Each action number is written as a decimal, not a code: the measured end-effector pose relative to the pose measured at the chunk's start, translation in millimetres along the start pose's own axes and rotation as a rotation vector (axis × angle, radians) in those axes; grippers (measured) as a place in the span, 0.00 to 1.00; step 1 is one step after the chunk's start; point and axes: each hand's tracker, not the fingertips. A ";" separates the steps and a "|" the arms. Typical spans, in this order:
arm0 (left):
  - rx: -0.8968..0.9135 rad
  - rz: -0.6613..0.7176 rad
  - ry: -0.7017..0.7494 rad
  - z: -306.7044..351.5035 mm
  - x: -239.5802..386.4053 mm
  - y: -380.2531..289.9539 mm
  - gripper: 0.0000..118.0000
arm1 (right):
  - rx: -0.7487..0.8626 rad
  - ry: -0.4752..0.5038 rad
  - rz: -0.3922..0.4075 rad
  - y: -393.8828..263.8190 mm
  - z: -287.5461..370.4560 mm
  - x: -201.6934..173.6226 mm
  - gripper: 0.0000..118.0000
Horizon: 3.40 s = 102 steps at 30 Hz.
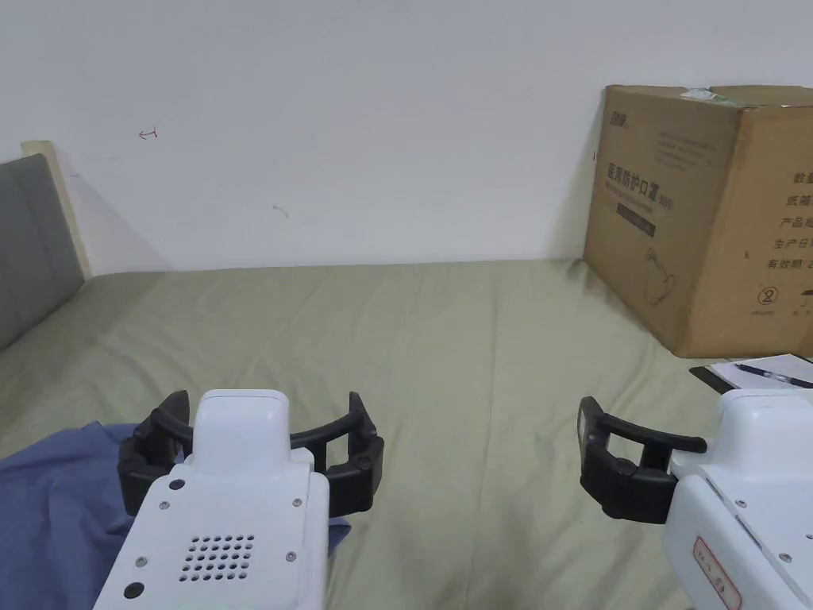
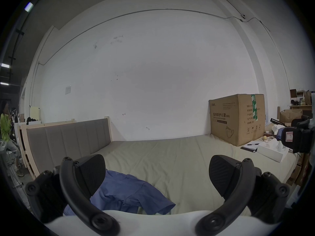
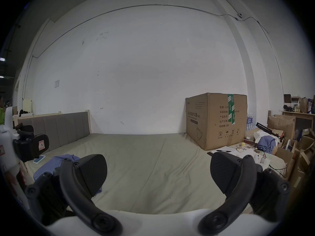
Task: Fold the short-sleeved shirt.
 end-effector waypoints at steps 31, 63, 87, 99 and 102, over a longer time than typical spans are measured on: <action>-0.071 0.000 0.144 2.0 -56.5 0.7 0.00 | -0.033 0.105 0.002 8.8 -34.9 -50.5 0.00; -1.083 0.347 0.144 -292.5 -318.6 -138.5 1.00 | -0.380 0.464 0.047 -45.6 -142.2 -131.7 0.00; -1.164 0.268 0.162 -280.1 -320.3 -144.8 0.00 | -0.496 0.514 0.015 -63.1 -149.1 -119.2 0.00; -0.636 0.092 -0.073 -230.0 -238.9 161.3 0.00 | -0.325 0.445 -0.037 -6.6 -113.9 -70.3 0.00; -0.539 0.050 -0.197 -223.8 -179.5 216.7 0.00 | -0.295 0.406 -0.061 2.6 -108.3 -50.6 0.00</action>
